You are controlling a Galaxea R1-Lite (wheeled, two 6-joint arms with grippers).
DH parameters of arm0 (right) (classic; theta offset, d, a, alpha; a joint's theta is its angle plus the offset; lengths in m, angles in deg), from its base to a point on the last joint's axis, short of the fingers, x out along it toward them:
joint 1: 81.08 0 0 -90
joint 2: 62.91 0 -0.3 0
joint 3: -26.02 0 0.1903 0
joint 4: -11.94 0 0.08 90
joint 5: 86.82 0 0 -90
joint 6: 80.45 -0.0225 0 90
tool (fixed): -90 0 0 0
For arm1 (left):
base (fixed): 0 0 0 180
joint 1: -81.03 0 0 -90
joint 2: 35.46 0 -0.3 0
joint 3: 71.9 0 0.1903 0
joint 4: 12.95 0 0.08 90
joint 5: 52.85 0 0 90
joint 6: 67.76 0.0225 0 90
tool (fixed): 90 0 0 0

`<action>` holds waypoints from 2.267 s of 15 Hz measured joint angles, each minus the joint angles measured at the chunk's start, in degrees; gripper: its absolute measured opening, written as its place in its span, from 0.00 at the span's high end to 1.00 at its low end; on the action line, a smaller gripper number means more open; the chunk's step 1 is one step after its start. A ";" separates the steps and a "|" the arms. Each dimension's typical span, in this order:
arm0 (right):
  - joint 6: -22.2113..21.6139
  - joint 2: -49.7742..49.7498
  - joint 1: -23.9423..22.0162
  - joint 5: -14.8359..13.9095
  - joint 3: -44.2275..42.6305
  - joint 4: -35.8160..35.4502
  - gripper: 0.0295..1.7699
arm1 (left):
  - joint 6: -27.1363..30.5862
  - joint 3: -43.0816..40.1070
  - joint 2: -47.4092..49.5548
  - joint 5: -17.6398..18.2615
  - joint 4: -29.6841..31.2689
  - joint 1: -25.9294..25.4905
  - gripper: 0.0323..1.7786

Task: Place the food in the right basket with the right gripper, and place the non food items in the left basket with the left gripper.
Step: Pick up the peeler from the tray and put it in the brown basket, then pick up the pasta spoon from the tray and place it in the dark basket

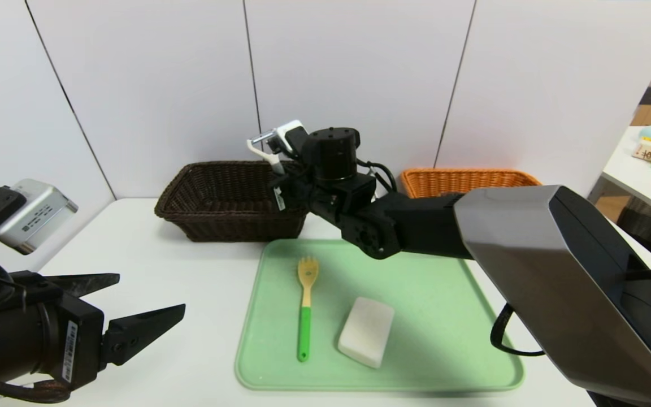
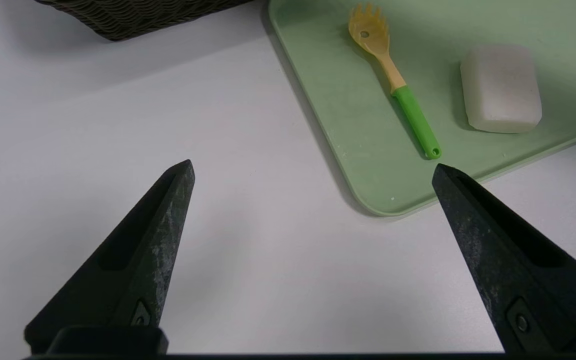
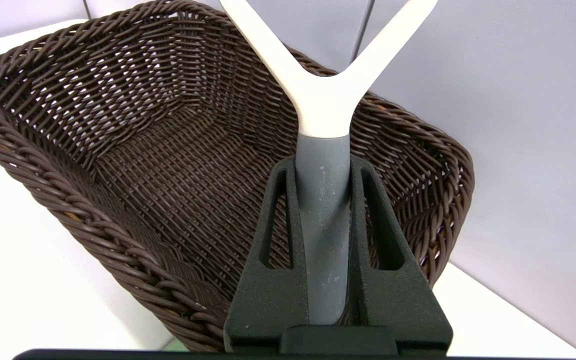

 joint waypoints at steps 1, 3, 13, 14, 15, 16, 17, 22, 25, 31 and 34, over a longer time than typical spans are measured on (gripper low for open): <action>0.24 -0.02 0.02 0.00 0.02 0.01 0.87 | 0.00 0.00 -0.02 0.02 -0.02 -0.04 0.05; 0.99 0.00 -0.11 -0.02 0.07 0.00 0.79 | 0.05 0.00 -0.11 0.00 -0.02 -0.06 0.05; 1.18 -2.45 -0.39 -0.85 1.05 1.19 0.24 | 0.11 0.26 -0.34 -0.06 0.06 -0.04 0.05; 1.05 -3.96 -0.37 -1.04 1.95 2.51 0.22 | 0.11 0.17 -0.23 -0.09 0.04 -0.06 0.05; 0.85 -5.80 -0.33 -1.29 3.25 3.90 0.20 | 0.11 0.09 -0.11 -0.09 0.04 -0.06 0.05; 0.69 -8.16 -0.28 -1.54 5.24 5.00 0.18 | 0.09 0.02 0.02 -0.09 0.06 -0.06 0.05; 0.66 -10.67 -0.22 -1.78 7.80 5.50 0.16 | 0.11 -0.02 0.18 -0.06 0.04 -0.11 0.05; 0.69 -26.73 1.45 -4.35 25.36 5.99 0.10 | 0.11 -0.02 1.10 -0.09 -0.16 -0.06 0.05; 0.61 -37.45 2.36 -6.80 36.46 5.91 0.08 | 0.17 -0.17 2.26 -0.09 -0.30 -0.09 0.05; 0.55 -53.74 -0.34 -10.85 53.29 6.10 0.06 | 0.28 -1.51 4.22 0.02 -0.13 -0.02 0.05; 0.52 -60.00 -4.22 -11.19 60.50 5.74 0.05 | 0.27 -1.57 4.62 0.09 -0.11 0.00 0.05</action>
